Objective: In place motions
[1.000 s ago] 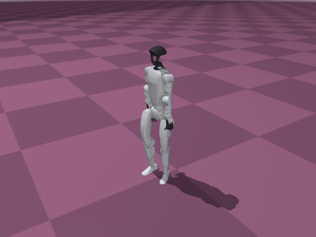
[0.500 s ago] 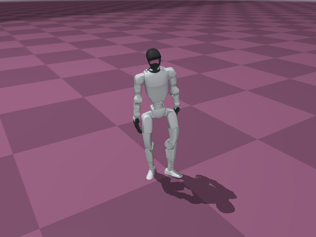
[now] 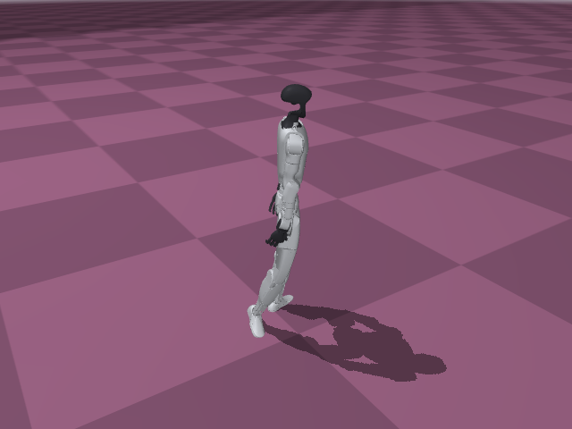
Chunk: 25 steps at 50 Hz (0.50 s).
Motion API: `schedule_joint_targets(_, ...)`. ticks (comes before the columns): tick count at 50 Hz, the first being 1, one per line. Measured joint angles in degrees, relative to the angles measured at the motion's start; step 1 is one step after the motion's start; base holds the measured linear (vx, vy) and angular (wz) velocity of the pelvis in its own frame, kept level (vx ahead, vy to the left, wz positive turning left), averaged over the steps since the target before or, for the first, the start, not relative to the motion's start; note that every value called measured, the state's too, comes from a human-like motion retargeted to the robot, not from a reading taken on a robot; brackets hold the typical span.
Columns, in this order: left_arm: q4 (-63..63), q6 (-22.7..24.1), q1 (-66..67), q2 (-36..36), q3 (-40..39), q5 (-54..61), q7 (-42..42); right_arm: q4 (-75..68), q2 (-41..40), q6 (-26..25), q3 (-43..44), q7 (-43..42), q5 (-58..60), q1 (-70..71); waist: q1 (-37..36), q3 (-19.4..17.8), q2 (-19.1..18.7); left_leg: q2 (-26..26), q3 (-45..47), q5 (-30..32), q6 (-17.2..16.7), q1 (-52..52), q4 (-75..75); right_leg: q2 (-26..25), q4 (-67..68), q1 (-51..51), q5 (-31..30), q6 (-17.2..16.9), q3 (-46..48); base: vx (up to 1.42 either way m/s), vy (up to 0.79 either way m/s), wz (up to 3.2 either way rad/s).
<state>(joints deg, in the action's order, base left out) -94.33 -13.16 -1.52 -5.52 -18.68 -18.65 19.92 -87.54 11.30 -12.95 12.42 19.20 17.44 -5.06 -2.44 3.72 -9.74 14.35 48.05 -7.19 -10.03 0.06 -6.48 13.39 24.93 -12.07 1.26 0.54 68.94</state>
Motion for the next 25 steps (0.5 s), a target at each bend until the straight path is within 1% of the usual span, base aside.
schedule_joint_targets(2, -0.3, -0.4, 0.5, -0.5, -1.4, -0.3, 0.3, 0.3, 0.2, -0.2, -0.5, 0.1, 0.0, 0.0, 2.4, -1.0, -1.1, -0.3, -5.6, -0.9, 0.6, -0.6, -0.4, 4.8, 12.2, 3.5, -1.4, 4.5, -9.5, 0.23, 0.29, 2.27)
schedule_joint_targets(3, -0.5, -0.6, 0.9, -0.8, -1.9, -0.3, 0.3, 0.4, 0.0, -0.5, -0.6, -0.3, 0.2, -0.1, 3.7, -1.1, -1.1, -0.9, -8.3, -1.0, 1.2, -1.2, -0.5, 6.0, 16.6, 5.9, -2.2, 6.2, -14.6, 0.32, 0.29, 2.32)
schedule_joint_targets(4, -0.8, -0.9, 1.3, -1.3, -2.1, -0.2, 0.3, 0.4, -0.2, -0.7, -0.9, -0.9, 0.2, 0.0, 4.8, -1.1, -1.1, -1.5, -10.9, -0.9, 1.7, -2.0, -0.5, 6.2, 19.5, 8.5, -2.8, 6.3, -20.1, 0.32, 0.25, 2.24)
schedule_joint_targets(5, -1.2, -1.1, 1.6, -1.8, -2.3, 0.0, 0.3, 0.5, -0.4, -0.7, -1.1, -1.5, 0.0, 0.2, 5.9, -1.1, -0.9, -2.0, -13.3, -0.7, 2.1, -2.8, -0.5, 6.0, 21.8, 11.3, -3.4, 5.6, -25.8, 0.16, 0.12, 2.03)
schedule_joint_targets(7, -1.8, -2.1, 1.6, -3.1, -2.7, -0.1, 0.0, 1.1, -1.1, -0.3, -1.9, -1.8, -0.9, 1.0, 6.8, -1.7, -0.4, -2.9, -17.0, 0.1, 2.8, -3.9, 0.0, 0.4, 23.0, 17.3, -1.7, 3.8, -38.5, 0.05, 0.04, 1.6)
schedule_joint_targets(8, -2.0, -2.5, 1.5, -3.7, -2.9, -0.3, -0.1, 1.6, -1.4, 0.0, -2.3, -1.6, -1.2, 1.3, 6.6, -2.0, -0.2, -3.2, -18.2, 0.4, 2.9, -4.2, 0.2, -2.4, 22.9, 19.3, 0.4, 3.0, -43.4, 0.09, 0.04, 1.27)
schedule_joint_targets(9, -2.1, -2.8, 1.5, -4.3, -2.8, -0.5, -0.1, 2.3, -1.7, 0.4, -2.7, -1.3, -1.1, 1.7, 6.8, -2.2, 0.0, -3.3, -19.7, 0.6, 3.1, -4.7, 0.4, -3.9, 22.4, 20.7, 2.9, 2.7, -45.9, 0.12, 0.02, 1.24)
schedule_joint_targets(12, -1.7, -3.5, 1.6, -5.5, -2.3, -1.5, 0.8, 4.6, -2.4, 1.5, -3.8, -0.5, 0.3, 2.1, 7.7, -2.1, 0.2, -4.1, -24.5, 1.3, 3.4, -6.2, 1.0, -5.5, 18.4, 23.3, 9.1, 2.9, -48.6, 0.14, -0.05, 1.38)
schedule_joint_targets(13, -1.4, -3.8, 1.7, -5.6, -2.1, -1.9, 1.1, 5.3, -2.5, 1.9, -4.2, -0.3, 0.9, 2.1, 7.7, -2.0, 0.4, -4.5, -25.8, 1.4, 3.4, -6.5, 1.2, -6.0, 15.8, 24.0, 10.3, 2.8, -49.4, 0.21, -0.05, 1.27)
schedule_joint_targets(15, -0.6, -4.3, 1.7, -5.3, -2.0, -2.7, 1.5, 6.4, -2.6, 2.3, -5.0, -0.1, 2.0, 2.3, 7.7, -1.9, 1.6, -5.8, -27.3, 1.8, 3.3, -6.6, 1.6, -6.7, 8.8, 25.1, 11.1, 1.4, -51.4, 0.16, -0.06, 1.2)
schedule_joint_targets(18, 0.4, -4.1, 1.7, -4.2, -2.3, -2.4, 2.4, 7.1, -2.6, 2.1, -6.2, -0.1, 3.0, 3.1, 7.7, -2.6, 4.8, -9.3, -28.7, 1.7, 3.4, -5.7, 1.8, -7.2, -5.3, 25.2, 8.9, -3.0, -55.7, 0.13, -0.09, 1.08)
schedule_joint_targets(20, 0.8, -3.8, 1.8, -3.3, -2.6, -2.2, 3.5, 7.2, -2.7, 2.0, -6.8, -0.1, 3.4, 3.4, 7.8, -3.4, 7.0, -11.7, -29.9, 1.3, 3.5, -4.0, 1.6, -6.3, -14.2, 24.2, 2.2, -5.4, -55.3, 0.22, -0.14, 0.99)
schedule_joint_targets(21, 0.8, -3.8, 2.1, -3.1, -2.7, -2.6, 4.6, 7.1, -2.9, 1.9, -7.1, 0.0, 3.5, 3.2, 7.9, -3.5, 7.4, -11.8, -30.8, 1.2, 3.5, -3.1, 1.6, -7.6, -15.6, 23.5, 1.9, -4.2, -58.2, 0.24, -0.13, 0.84)
schedule_joint_targets(22, 0.8, -3.9, 2.3, -2.9, -2.8, -3.0, 5.8, 7.0, -3.1, 1.8, -7.3, 0.2, 3.6, 3.1, 7.6, -3.6, 7.8, -12.0, -31.3, 1.1, 3.5, -2.4, 1.4, -7.9, -16.3, 22.8, 1.6, -4.0, -58.7, 0.25, -0.16, 0.5)
schedule_joint_targets(23, 0.7, -4.2, 2.3, -2.7, -2.9, -3.9, 7.2, 6.7, -3.3, 1.7, -7.3, 0.6, 3.8, 3.1, 6.4, -3.5, 8.6, -12.5, -31.3, 1.0, 3.6, -1.8, 1.2, -5.8, -15.8, 22.0, 1.6, -5.6, -54.4, 0.22, -0.19, 0.35)
schedule_joint_targets(25, 0.6, -5.2, 2.3, -1.9, -2.7, -5.4, 8.6, 6.1, -3.8, 1.3, -6.7, 1.6, 4.0, 3.0, 5.1, -3.1, 8.6, -11.9, -32.9, 1.2, 3.5, -1.6, 0.5, -5.2, -16.7, 20.1, 1.5, -6.1, -51.5, 0.17, -0.2, 0.33)
